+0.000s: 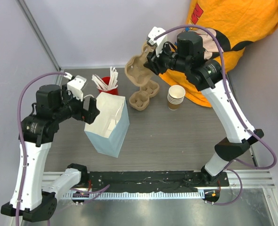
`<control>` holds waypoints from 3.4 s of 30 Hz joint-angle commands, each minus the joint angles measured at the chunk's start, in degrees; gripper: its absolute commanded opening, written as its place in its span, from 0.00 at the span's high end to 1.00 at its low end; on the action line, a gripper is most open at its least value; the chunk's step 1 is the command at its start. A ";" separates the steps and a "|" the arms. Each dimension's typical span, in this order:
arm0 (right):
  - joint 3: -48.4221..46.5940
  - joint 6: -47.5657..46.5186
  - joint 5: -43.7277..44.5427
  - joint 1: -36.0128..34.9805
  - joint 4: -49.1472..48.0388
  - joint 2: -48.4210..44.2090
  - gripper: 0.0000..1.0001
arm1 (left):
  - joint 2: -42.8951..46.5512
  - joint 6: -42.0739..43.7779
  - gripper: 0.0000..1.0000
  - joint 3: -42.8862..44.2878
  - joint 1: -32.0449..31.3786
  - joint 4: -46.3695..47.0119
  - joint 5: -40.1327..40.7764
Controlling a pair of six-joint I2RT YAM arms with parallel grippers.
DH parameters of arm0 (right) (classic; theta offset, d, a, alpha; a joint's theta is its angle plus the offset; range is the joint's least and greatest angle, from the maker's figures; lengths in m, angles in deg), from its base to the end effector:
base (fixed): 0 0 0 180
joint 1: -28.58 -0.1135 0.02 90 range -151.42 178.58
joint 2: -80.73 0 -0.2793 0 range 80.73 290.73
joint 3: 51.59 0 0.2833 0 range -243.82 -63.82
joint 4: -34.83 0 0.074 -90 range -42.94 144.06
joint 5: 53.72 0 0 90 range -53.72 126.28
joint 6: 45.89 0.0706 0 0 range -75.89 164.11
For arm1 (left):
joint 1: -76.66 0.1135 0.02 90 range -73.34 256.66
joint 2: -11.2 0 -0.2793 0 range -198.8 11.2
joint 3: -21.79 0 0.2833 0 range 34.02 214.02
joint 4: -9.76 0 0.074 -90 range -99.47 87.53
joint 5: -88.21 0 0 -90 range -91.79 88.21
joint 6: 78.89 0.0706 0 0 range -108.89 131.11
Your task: Pack the takeout coffee
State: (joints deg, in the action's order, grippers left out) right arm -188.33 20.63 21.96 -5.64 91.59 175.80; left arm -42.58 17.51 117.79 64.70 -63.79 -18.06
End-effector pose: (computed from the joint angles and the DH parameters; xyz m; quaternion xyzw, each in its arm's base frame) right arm 0.3158 0.2359 0.5430 -0.4464 0.6533 0.1550 0.5915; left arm 0.1777 -0.0579 0.4555 0.2061 0.8409 -0.1467 0.4784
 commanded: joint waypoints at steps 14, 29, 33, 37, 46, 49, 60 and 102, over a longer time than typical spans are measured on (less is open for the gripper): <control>-9.43 14.60 -18.97 -4.45 -3.93 5.56 0.96 | 2.62 -3.67 0.00 4.56 3.09 9.38 15.63; -11.11 27.70 -39.02 -7.35 -7.97 14.00 0.96 | 6.23 -5.51 0.00 1.31 8.36 10.78 20.50; -10.58 28.67 -40.16 -8.15 -8.23 14.36 0.96 | 5.79 -6.04 0.00 0.78 8.80 9.91 12.51; -7.25 29.37 -40.52 -9.29 -8.32 13.48 0.96 | 5.35 -6.13 0.00 0.08 8.98 10.43 11.35; -3.11 29.46 -39.46 -12.01 -7.45 13.21 0.97 | 5.18 -8.06 0.00 -0.80 9.33 10.96 11.09; -2.49 29.29 -38.94 -12.63 -6.74 13.21 0.97 | 5.18 -8.24 0.00 -0.62 9.33 10.61 9.34; -1.44 27.53 -36.83 -13.33 -3.75 13.39 0.97 | 4.56 -8.41 0.05 -0.53 9.33 9.64 1.42; -5.04 13.64 -10.46 -20.10 5.38 20.33 0.98 | 2.28 -8.33 0.52 -4.31 9.33 10.26 -4.47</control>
State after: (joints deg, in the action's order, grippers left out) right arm -190.25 37.59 7.33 -24.68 96.22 196.15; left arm -40.66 9.59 113.70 73.77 -55.44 -21.19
